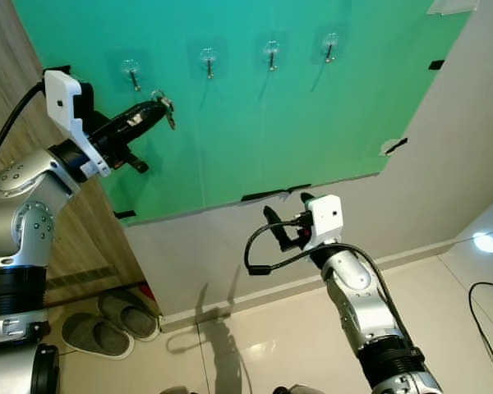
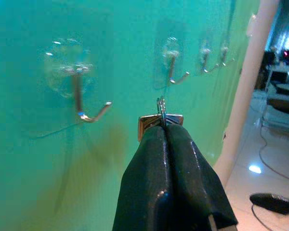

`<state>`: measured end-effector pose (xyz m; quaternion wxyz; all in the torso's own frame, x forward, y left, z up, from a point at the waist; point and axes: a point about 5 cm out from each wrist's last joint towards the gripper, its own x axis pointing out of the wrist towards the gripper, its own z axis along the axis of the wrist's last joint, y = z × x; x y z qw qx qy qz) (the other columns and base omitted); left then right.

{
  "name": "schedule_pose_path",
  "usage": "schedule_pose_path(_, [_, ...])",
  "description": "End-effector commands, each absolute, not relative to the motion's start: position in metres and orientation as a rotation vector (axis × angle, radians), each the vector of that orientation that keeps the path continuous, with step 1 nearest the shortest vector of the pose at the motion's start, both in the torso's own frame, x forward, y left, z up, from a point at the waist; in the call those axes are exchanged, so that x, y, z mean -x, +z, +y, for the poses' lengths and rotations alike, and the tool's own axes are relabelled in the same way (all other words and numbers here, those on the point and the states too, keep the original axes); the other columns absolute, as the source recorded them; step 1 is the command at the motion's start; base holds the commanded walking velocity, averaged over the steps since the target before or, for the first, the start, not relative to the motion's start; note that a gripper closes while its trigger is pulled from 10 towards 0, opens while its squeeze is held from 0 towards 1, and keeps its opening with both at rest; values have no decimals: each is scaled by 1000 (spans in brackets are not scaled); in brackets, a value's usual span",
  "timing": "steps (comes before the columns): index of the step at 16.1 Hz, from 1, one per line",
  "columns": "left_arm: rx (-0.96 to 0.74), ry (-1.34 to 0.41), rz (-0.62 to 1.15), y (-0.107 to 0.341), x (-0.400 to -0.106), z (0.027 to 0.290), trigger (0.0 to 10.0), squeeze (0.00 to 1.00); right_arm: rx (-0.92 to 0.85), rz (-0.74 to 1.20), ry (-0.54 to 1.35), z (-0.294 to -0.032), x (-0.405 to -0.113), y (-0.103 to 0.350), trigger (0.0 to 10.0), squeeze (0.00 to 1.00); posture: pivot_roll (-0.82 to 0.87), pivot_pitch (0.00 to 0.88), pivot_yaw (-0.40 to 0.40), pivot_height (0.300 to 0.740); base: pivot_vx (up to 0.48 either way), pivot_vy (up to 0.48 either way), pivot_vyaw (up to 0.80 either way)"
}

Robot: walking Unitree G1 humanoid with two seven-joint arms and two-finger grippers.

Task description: Hang keys on a hook

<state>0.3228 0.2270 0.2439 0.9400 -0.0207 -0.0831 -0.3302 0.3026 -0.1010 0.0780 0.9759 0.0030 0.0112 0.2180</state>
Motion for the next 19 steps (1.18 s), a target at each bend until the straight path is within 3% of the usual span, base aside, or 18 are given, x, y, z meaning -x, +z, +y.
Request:
schedule_pose_path(1, [75,-652,-177,245,-322,231,10000,0,-7,18,447,-101,-303,79,10000,0,28,0,-25,740,0,0,0])
schedule_pose_path(15, [283,-567,-199,242,-347,243,10000,0,-3,29,454,-100,-303,77,10000,0,16,0,-23,740,0,0,0])
schedule_pose_path(19, [224,-601,-180,237,-345,240,10000,0,-3,29,443,-103,-301,77,10000,0,6,0,-17,740,0,0,0])
